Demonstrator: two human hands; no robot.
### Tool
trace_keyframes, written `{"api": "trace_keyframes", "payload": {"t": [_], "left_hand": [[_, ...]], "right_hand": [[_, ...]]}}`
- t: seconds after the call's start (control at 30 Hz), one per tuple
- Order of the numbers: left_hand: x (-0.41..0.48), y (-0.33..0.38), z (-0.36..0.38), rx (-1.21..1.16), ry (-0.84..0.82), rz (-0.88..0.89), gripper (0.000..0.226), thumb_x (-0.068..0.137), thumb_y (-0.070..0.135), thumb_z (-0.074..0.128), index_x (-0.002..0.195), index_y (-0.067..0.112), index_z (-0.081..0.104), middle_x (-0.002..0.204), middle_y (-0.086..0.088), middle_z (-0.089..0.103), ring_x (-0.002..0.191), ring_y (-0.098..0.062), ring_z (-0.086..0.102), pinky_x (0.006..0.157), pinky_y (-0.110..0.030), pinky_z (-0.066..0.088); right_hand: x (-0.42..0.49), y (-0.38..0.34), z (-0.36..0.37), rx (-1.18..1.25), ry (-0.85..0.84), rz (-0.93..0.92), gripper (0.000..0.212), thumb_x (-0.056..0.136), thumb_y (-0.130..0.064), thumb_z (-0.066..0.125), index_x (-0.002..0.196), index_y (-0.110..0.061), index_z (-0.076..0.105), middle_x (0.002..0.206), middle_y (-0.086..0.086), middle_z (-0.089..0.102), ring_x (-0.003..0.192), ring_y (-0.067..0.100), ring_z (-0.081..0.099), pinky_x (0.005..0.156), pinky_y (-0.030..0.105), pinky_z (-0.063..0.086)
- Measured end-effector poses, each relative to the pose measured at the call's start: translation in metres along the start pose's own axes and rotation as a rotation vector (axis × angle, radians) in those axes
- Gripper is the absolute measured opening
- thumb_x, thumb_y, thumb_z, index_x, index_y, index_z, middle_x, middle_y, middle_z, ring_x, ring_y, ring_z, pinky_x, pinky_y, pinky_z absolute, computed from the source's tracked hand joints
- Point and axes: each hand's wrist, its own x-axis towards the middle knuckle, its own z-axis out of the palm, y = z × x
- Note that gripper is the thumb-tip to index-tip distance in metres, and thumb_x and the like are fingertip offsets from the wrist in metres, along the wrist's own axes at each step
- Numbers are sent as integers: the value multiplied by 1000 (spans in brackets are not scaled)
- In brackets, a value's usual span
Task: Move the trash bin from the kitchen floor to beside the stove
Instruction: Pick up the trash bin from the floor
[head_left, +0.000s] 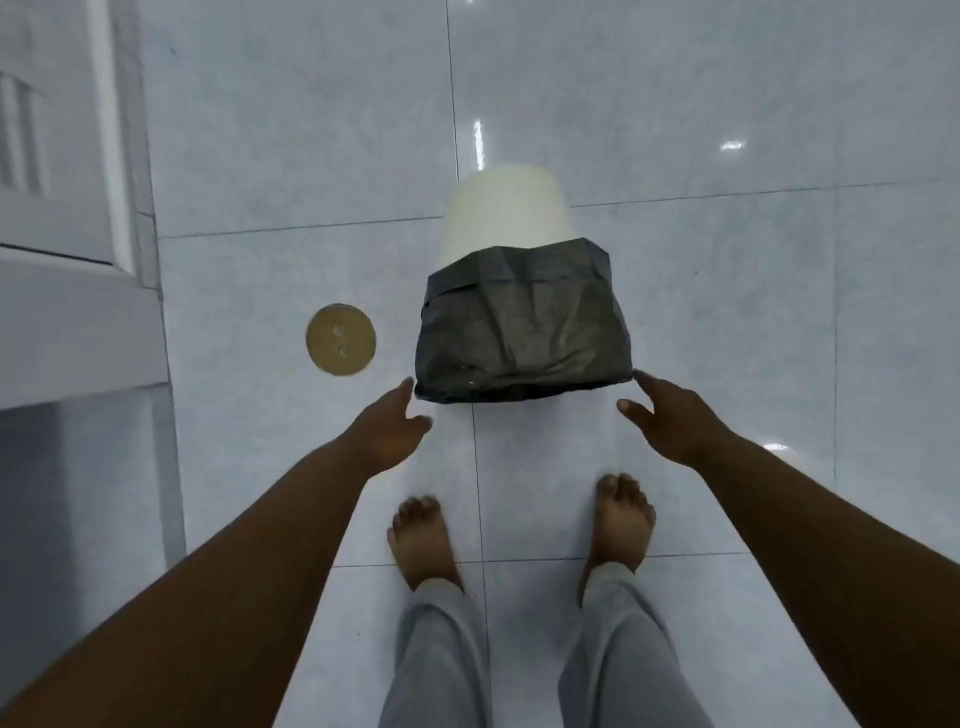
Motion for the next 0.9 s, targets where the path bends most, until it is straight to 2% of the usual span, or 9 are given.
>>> {"api": "trace_keyframes", "payload": {"t": [0.07,0.17,0.23,0.3,0.4,0.47,0.7,0.8,0.9], "left_hand": [[4,4,8,-113,29,33,58,103,28,44,157,21,24,163,-8,30,148,-30,31,113,-36,29],[-2,9,15,-181,71,40,49,103,28,44,150,16,38,154,-11,45,139,-30,43,98,-29,34],[-11,12,11,-180,99,67,42,103,27,43,141,10,50,140,-16,57,127,-32,54,89,-27,36],[-24,18,1,-190,147,85,40,104,29,40,133,6,56,130,-17,63,115,-29,59,85,-28,39],[-44,30,-18,-244,229,104,43,104,33,40,131,6,58,127,-14,64,113,-28,60,86,-29,40],[-52,39,-31,-282,288,135,41,102,33,44,132,9,58,125,-11,65,113,-26,60,88,-30,43],[-45,59,-53,-418,287,177,40,99,29,51,136,14,56,123,-6,66,115,-26,62,100,-43,50],[-38,59,-53,-443,305,196,41,97,31,54,134,16,58,122,-5,67,111,-25,63,98,-45,52],[-29,58,-52,-446,309,222,40,97,31,54,135,18,58,124,-4,66,109,-22,64,96,-43,53]], "right_hand": [[1,-5,3,71,73,-24,55,99,-41,42,146,-13,40,143,16,53,128,36,51,99,39,39],[-10,-16,-3,155,232,-82,39,99,-37,45,123,-9,59,110,16,70,89,31,62,72,34,43],[-23,-25,-15,205,318,-138,29,98,-36,47,104,-10,60,87,9,67,73,27,59,59,32,37],[-34,-42,-33,210,404,-176,30,98,-40,45,91,-12,55,78,6,62,68,25,55,55,33,38],[-43,-72,-65,139,522,-199,37,99,-48,36,86,-15,49,78,4,55,67,25,51,56,36,38],[-43,-88,-85,100,570,-190,36,100,-45,33,87,-15,46,80,5,52,67,27,49,58,35,35],[-18,-103,-114,52,447,-93,25,101,-31,37,96,-9,46,81,10,57,71,29,51,61,36,39],[-10,-102,-118,221,394,-27,24,99,-33,45,106,-11,52,99,14,65,87,33,58,77,41,48],[-6,-95,-121,375,344,-5,33,96,-35,50,123,-16,54,121,9,64,113,30,58,93,41,47]]}}
